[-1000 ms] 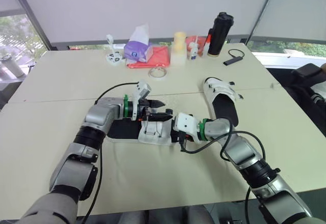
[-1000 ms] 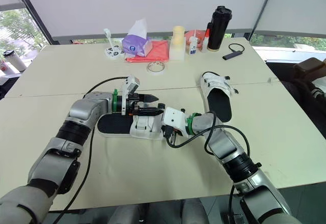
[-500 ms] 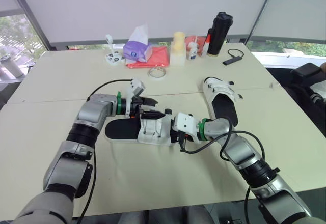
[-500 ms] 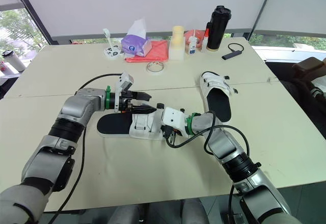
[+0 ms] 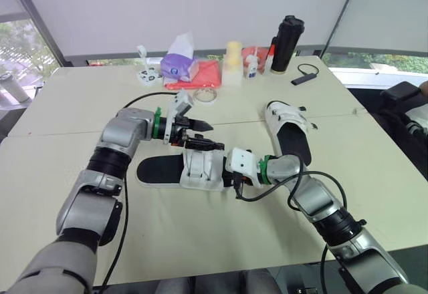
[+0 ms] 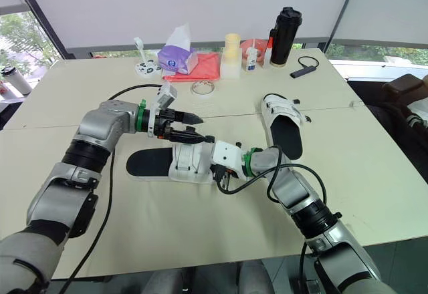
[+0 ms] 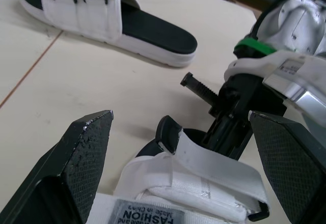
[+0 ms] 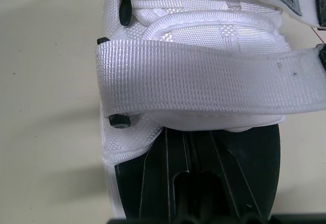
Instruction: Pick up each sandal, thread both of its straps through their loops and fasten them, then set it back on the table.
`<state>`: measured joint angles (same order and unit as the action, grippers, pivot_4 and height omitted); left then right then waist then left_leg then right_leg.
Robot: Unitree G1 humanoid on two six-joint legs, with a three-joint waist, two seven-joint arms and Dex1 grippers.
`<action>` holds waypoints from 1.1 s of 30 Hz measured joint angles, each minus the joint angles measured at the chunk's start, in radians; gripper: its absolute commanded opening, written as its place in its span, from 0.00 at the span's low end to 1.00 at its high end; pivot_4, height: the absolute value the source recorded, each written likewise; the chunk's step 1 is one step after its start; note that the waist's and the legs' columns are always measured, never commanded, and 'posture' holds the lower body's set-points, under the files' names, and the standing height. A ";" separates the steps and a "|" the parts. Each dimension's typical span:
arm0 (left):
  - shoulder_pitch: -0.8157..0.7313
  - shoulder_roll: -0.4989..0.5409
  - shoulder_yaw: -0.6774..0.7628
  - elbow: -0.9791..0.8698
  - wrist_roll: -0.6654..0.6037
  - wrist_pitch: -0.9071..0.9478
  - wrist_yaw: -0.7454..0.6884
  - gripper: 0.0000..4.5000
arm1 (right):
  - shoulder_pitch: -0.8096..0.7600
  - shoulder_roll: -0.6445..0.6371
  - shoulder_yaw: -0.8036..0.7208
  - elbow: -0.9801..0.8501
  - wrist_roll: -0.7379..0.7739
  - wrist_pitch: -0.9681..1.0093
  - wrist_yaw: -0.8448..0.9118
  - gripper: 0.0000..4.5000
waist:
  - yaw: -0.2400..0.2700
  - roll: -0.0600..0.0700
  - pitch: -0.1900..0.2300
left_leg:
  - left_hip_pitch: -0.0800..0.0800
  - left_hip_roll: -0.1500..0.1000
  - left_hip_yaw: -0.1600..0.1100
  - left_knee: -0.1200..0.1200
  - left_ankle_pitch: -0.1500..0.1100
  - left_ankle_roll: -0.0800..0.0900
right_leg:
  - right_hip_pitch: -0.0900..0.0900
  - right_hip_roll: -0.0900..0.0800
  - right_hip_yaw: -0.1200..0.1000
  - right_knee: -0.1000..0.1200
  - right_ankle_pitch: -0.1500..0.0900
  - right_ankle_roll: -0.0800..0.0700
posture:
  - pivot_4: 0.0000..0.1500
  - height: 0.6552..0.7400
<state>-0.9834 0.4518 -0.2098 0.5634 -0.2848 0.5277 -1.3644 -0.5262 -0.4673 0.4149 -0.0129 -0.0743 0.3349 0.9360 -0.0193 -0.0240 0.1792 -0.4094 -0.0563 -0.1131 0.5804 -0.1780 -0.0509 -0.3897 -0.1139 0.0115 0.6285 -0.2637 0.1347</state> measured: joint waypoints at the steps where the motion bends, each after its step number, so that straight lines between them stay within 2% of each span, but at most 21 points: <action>1: -0.005 -0.006 -0.010 0.026 0.015 -0.020 -0.007 0.99 | 0.002 0.000 -0.001 -0.001 0.000 0.000 -0.002 0.00 | 0.001 0.000 0.000 | 0.000 0.000 0.000 0.000 0.000 0.000 | 0.000 0.000 0.000 0.000 0.000 0.000 | 1.00 1.00; 11: -0.071 -0.073 -0.022 0.184 0.087 -0.129 -0.030 0.99 | 0.006 -0.001 -0.001 -0.005 0.000 0.000 -0.009 0.00 | 0.001 0.000 0.000 | 0.000 0.000 0.000 0.000 0.000 0.000 | 0.000 0.000 0.000 0.000 -0.002 0.003 | 1.00 1.00; 27: -0.079 -0.103 -0.023 0.221 0.133 -0.164 -0.061 0.99 | 0.008 -0.001 0.000 -0.007 0.000 0.001 -0.014 0.00 | 0.001 0.000 0.000 | 0.000 0.000 0.000 0.000 0.000 0.000 | 0.000 0.000 0.000 0.001 -0.001 0.003 | 1.00 1.00; 30: -0.079 -0.105 -0.024 0.221 0.145 -0.164 -0.063 0.80 | 0.008 -0.001 0.000 -0.007 0.000 0.001 -0.014 0.00 | 0.001 0.000 0.000 | 0.000 0.000 0.000 0.000 0.000 0.000 | 0.000 0.000 0.000 0.001 -0.001 0.003 | 1.00 1.00; 33: -0.079 -0.111 -0.026 0.221 0.151 -0.164 -0.064 0.47 | 0.008 -0.001 0.000 -0.007 0.000 0.001 -0.014 0.00 | 0.001 0.000 0.000 | 0.000 0.000 0.000 0.000 0.000 0.000 | 0.000 0.000 0.000 0.001 -0.001 0.003 | 1.00 1.00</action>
<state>-1.0626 0.3411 -0.2357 0.7848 -0.1339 0.3639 -1.4281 -0.5186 -0.4681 0.4153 -0.0197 -0.0741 0.3354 0.9218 -0.0185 -0.0242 0.1793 -0.4094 -0.0564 -0.1135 0.5807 -0.1779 -0.0507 -0.3895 -0.1136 0.0112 0.6298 -0.2651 0.1380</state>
